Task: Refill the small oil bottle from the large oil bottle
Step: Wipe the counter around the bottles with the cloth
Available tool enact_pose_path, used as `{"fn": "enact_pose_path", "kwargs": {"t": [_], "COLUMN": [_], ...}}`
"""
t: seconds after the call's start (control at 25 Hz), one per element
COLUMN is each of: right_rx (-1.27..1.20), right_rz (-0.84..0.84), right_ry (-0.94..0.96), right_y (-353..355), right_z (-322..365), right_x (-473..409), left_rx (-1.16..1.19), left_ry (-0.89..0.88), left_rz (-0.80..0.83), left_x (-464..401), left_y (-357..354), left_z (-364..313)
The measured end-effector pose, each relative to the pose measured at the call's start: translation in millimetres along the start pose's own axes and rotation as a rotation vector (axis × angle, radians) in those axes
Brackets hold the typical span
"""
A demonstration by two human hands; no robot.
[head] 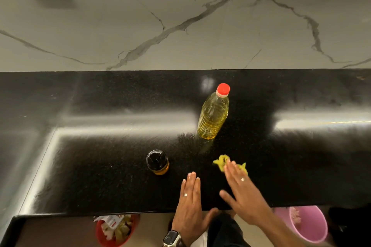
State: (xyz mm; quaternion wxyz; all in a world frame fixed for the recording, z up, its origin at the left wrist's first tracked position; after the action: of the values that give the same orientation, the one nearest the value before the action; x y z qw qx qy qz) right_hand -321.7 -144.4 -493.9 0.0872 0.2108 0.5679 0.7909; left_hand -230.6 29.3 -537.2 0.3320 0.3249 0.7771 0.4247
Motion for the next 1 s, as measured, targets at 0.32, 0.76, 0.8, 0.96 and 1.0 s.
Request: {"fn": "enact_pose_path", "kwargs": {"t": [0.32,0.76,0.8,0.96,1.0], "right_rx": [-0.031,-0.058,-0.050,-0.002,-0.008], "right_rz": [-0.037,-0.045,-0.048,-0.053,-0.044], "right_ry": [0.036,0.200,0.161,0.147,0.186], "right_y": [-2,-9,-9,-11,-10], "right_z": [22,82,86,100,99], "right_x": [-40,-151,-163,-174,-164], "left_rx": [0.001,0.145,0.138,0.168,0.190], "left_ry": [0.021,0.122,0.126,0.154,0.165], "left_rz": [-0.018,-0.025,-0.014,-0.008,-0.015], "left_x": [1,-2,-2,-2,-1], "left_y": [0,3,2,2,2], "left_z": [1,0,0,0,1]}}
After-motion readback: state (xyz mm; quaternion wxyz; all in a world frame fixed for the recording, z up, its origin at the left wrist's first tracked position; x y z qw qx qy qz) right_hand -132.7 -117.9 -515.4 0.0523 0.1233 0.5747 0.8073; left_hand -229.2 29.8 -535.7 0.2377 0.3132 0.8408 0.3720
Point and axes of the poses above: each hand's wrist, its own x-axis away from the middle knuckle, its own y-axis out of the back of the hand, z = x × y, the point moved 5 cm from there along -x, towards the middle knuckle, and after that the axes turned 8 degrees about -z, right-handed, at the moved point
